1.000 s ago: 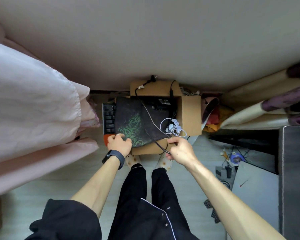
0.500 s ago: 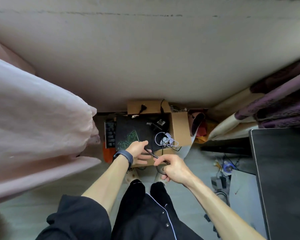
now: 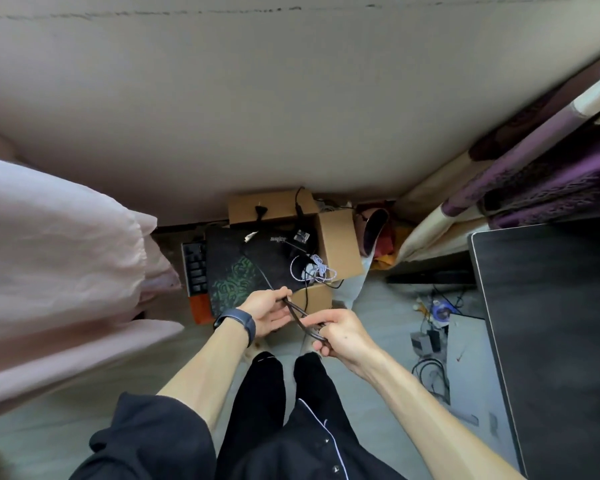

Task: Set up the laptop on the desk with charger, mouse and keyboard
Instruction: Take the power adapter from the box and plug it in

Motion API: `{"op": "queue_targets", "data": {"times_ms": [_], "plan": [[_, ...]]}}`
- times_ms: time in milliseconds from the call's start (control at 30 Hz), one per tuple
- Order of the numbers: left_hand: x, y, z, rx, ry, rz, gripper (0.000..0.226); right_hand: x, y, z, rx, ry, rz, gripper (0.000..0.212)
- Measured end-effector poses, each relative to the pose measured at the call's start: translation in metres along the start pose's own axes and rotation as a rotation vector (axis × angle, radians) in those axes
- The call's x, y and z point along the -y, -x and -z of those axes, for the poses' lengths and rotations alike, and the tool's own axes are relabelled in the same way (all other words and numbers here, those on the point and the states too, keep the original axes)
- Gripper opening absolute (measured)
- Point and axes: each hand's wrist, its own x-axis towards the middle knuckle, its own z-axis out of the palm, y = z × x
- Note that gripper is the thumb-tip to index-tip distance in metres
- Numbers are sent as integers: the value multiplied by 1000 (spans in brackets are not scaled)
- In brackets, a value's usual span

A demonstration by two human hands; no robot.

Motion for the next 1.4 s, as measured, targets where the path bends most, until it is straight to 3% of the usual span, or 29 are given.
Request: {"op": "queue_targets", "data": {"times_ms": [300, 367, 433, 567, 633, 700, 767, 867, 967, 1033, 1100, 1167, 1267, 1400], "plan": [[-27, 16, -18, -116, -315, -294, 24, -25, -19, 18, -53, -220, -178, 21], [-38, 34, -14, -145, -572, -408, 25, -14, -27, 20, -38, -251, -176, 28], [-48, 56, -9, -168, -807, -531, 25, 6, -36, 17, 37, -357, -177, 49], [-61, 107, -3, -147, -1128, -617, 28, 71, -52, -5, 300, -658, -176, 83], [-61, 132, -4, -156, -1257, -652, 32, 107, -62, -18, 380, -840, -146, 80], [-60, 154, -1, -211, -1307, -701, 33, 139, -67, -33, 239, -916, -143, 60], [-60, 167, 9, -257, -1273, -734, 27, 156, -66, -44, 143, -836, -117, 25], [-54, 178, 22, -165, -1117, -700, 20, 164, -42, -51, 95, -595, -45, 33], [-44, 176, 30, 15, -877, -523, 19, 161, -13, -42, 86, -309, 74, 35], [-41, 163, 39, -57, -745, -542, 24, 155, 7, -27, 90, -100, 175, 30], [-42, 150, 45, -289, -679, -673, 39, 153, 29, -10, 85, 84, 266, 29], [-44, 141, 47, -419, -655, -746, 65, 154, 53, 5, 66, 189, 358, 29], [-50, 129, 40, -422, -669, -806, 102, 157, 90, 23, 60, 188, 451, 31], [-58, 120, 3, -308, -758, -899, 128, 151, 133, 41, 62, 140, 506, 33]]}}
